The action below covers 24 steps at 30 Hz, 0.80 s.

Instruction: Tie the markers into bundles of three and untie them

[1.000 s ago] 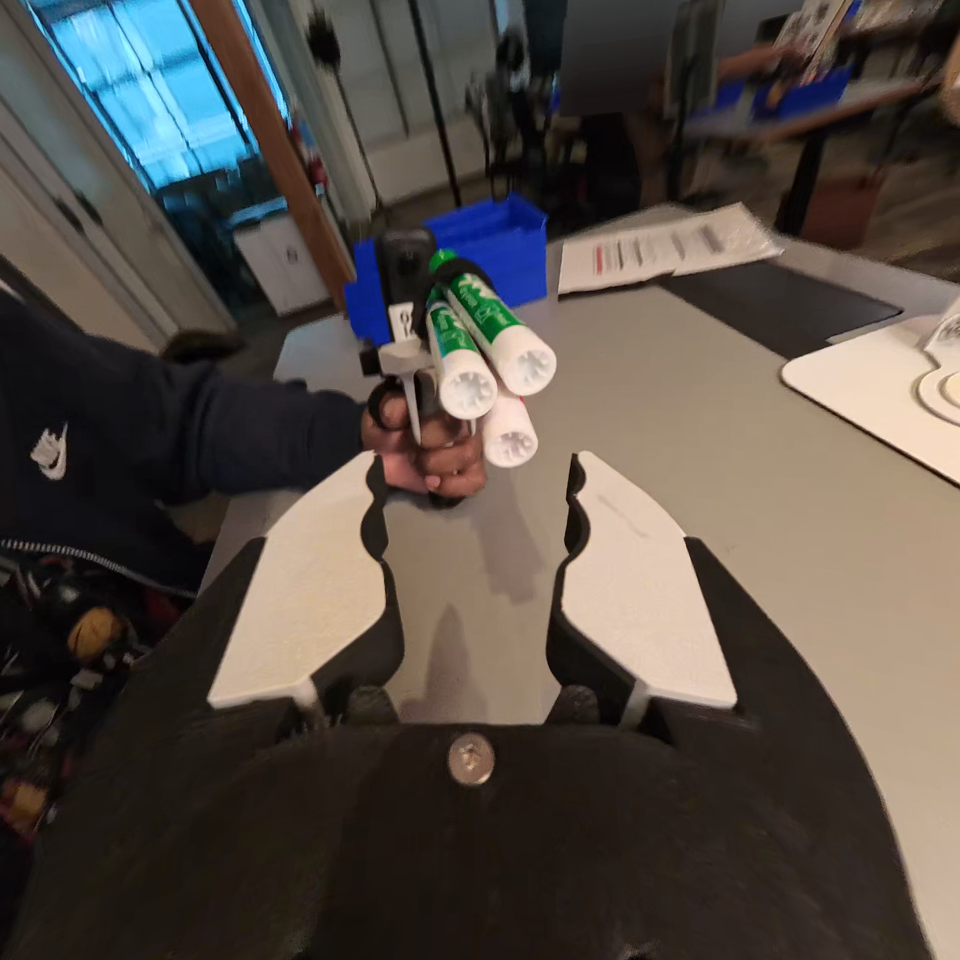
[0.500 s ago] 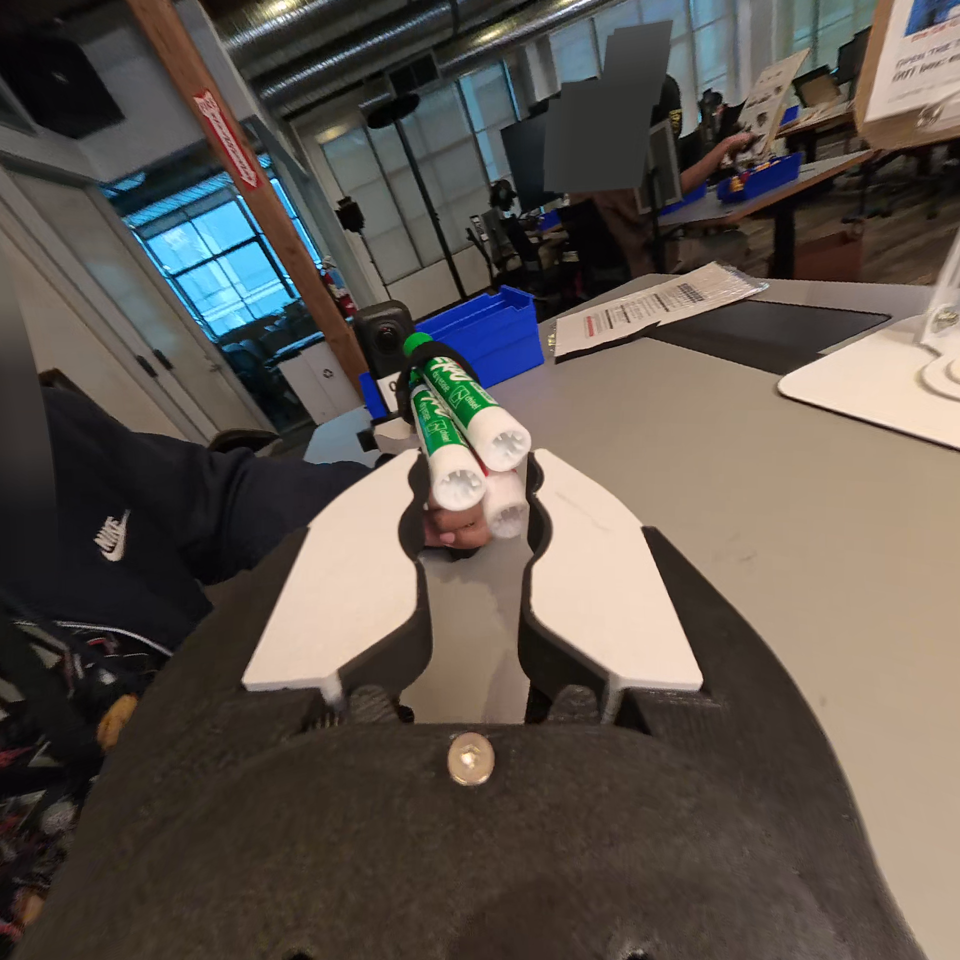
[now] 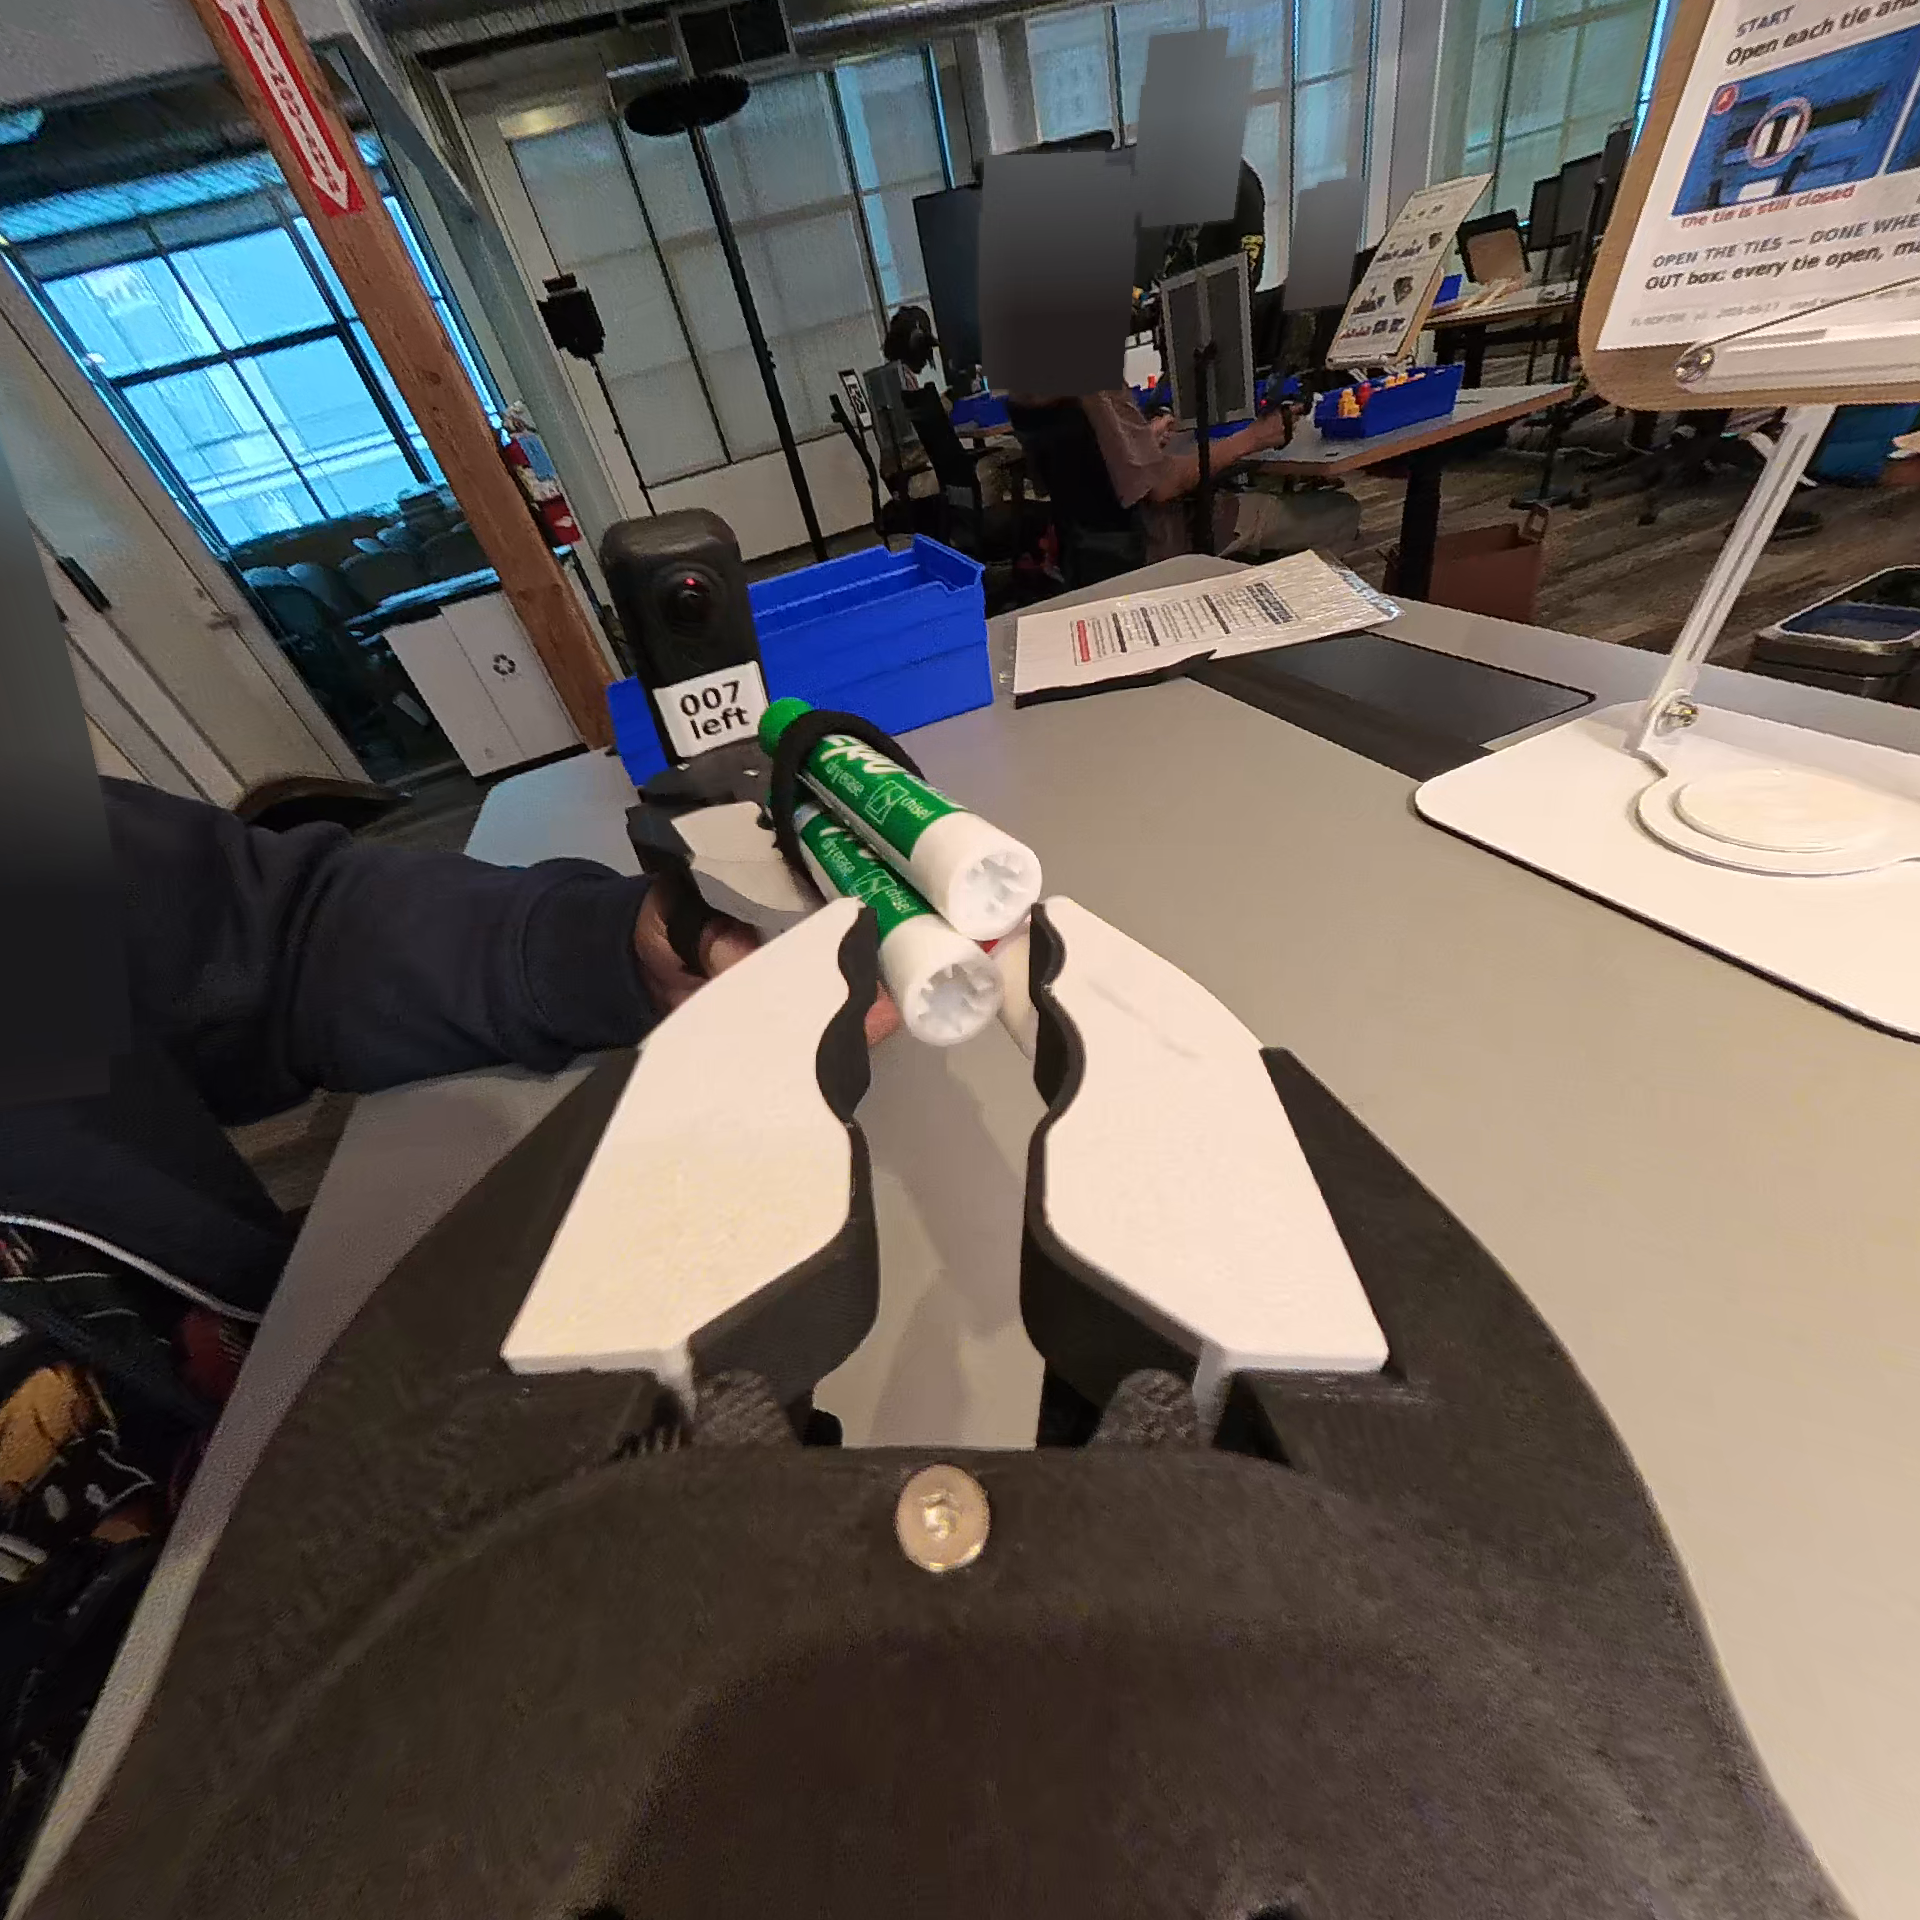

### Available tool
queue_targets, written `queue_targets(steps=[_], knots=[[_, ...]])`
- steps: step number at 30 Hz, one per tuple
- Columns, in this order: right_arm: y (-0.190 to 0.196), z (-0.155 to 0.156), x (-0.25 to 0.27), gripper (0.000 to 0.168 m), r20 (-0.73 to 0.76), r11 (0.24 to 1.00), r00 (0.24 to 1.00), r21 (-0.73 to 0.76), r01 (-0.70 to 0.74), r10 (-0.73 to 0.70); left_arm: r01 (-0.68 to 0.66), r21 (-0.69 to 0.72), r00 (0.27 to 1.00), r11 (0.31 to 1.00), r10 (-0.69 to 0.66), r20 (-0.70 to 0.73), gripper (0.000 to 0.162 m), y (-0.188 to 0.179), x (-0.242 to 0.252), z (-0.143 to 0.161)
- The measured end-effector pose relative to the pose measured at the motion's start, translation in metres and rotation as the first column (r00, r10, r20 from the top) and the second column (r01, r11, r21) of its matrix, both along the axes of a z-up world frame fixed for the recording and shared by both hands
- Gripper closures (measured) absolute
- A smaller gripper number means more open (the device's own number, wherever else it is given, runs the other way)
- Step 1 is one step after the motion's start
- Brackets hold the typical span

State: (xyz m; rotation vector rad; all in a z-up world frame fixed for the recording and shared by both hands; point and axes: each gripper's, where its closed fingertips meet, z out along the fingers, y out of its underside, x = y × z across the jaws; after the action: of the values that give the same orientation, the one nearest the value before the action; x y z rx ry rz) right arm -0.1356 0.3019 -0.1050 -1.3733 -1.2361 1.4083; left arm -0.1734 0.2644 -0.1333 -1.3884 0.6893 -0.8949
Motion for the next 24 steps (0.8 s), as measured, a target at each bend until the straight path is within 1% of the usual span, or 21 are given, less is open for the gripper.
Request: queue_targets(steps=[2, 4, 6, 8, 10, 13, 16, 18, 20, 22, 24], knots=[[0.000, -0.002, 0.001, 0.142, 0.012, 1.000, 1.000, 0.025, 0.006, -0.006, -0.007, -0.007, 1.000, 1.000, 0.007, -0.024, 0.159, 0.001, 0.001, -0.003], [-0.003, -0.003, 0.000, 0.150, 0.021, 0.999, 1.000, 0.050, -0.001, 0.000, -0.017, -0.009, 0.998, 1.000, 0.016, -0.058, 0.159, 0.002, 0.002, -0.006], [-0.005, -0.007, -0.002, 0.150, 0.042, 0.997, 0.999, 0.075, 0.008, -0.011, -0.024, -0.008, 0.996, 1.000, 0.023, -0.088, 0.159, 0.002, 0.005, -0.009], [-0.006, -0.008, -0.004, 0.148, 0.033, 0.998, 0.999, 0.059, 0.009, -0.010, -0.025, 0.002, 0.996, 1.000, 0.025, -0.086, 0.159, 0.001, 0.006, -0.008], [-0.007, -0.006, -0.004, 0.145, 0.022, 0.999, 1.000, 0.037, -0.005, 0.004, -0.029, 0.002, 0.997, 1.000, 0.029, -0.068, 0.159, 0.002, 0.004, -0.006], [-0.006, -0.002, -0.003, 0.143, 0.001, 0.998, 1.000, 0.058, 0.014, -0.014, -0.036, 0.014, 0.998, 0.999, 0.037, -0.043, 0.159, 0.002, 0.002, -0.003], [-0.003, 0.002, -0.001, 0.134, -0.017, 0.994, 0.999, 0.091, 0.052, -0.051, -0.044, 0.027, 0.999, 0.999, 0.043, 0.031, 0.159, 0.002, -0.004, 0.004], [-0.002, 0.004, 0.001, 0.134, -0.031, 0.991, 0.997, 0.104, 0.079, -0.076, -0.045, 0.024, 0.995, 0.999, 0.042, 0.096, 0.159, 0.002, -0.009, 0.009], [0.000, 0.001, 0.001, 0.134, -0.030, 0.993, 0.996, 0.084, 0.087, -0.085, -0.050, 0.007, 0.987, 0.999, 0.048, 0.152, 0.159, 0.003, -0.014, 0.011], [-0.001, -0.005, -0.001, 0.133, -0.015, 0.995, 0.997, 0.052, 0.082, -0.081, -0.063, 0.015, 0.982, 0.998, 0.059, 0.178, 0.159, 0.004, -0.018, 0.014], [0.000, 0.000, -0.001, 0.133, -0.052, 0.992, 0.992, 0.060, 0.115, -0.112, -0.080, 0.022, 0.981, 0.997, 0.074, 0.179, 0.159, 0.004, -0.020, 0.015]])
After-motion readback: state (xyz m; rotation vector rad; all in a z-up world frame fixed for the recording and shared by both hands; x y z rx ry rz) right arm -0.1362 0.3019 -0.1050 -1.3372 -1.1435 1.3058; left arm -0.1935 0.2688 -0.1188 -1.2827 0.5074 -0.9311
